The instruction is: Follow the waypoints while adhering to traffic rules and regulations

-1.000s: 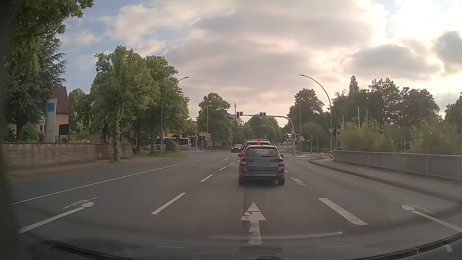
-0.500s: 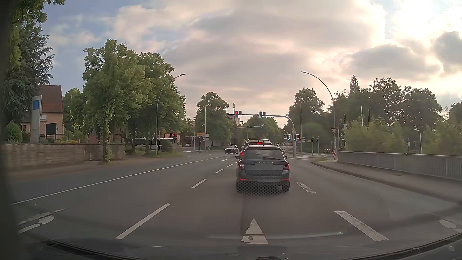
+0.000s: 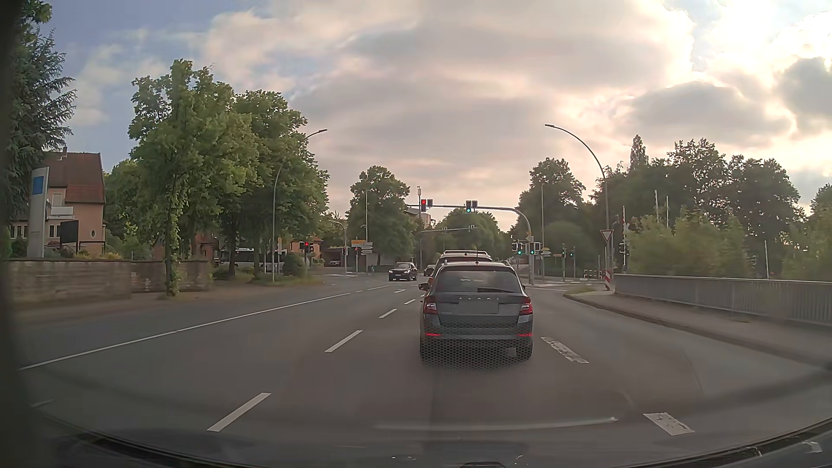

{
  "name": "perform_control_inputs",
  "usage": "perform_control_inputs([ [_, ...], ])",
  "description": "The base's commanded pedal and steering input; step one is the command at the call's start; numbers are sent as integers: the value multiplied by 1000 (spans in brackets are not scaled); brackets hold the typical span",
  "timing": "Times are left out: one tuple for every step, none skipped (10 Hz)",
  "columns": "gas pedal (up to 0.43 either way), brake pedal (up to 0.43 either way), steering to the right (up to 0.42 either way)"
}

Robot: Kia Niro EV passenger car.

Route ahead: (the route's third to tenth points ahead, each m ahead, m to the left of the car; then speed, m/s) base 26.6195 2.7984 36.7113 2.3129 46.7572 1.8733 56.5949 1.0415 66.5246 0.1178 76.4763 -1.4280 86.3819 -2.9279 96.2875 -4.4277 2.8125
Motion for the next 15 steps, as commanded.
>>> perform_control_inputs([
  [0,0,10],
  [0,0,10],
  [0,0,10],
  [0,0,10],
  [0,0,9],
  [0,0,9],
  [0,0,8],
  [0,0,7],
  [0,0,8],
  [0,0,7],
  [0,0,7],
  [0,0,6],
  [0,0,4],
  [0,0,4],
  [0,0,4],
])
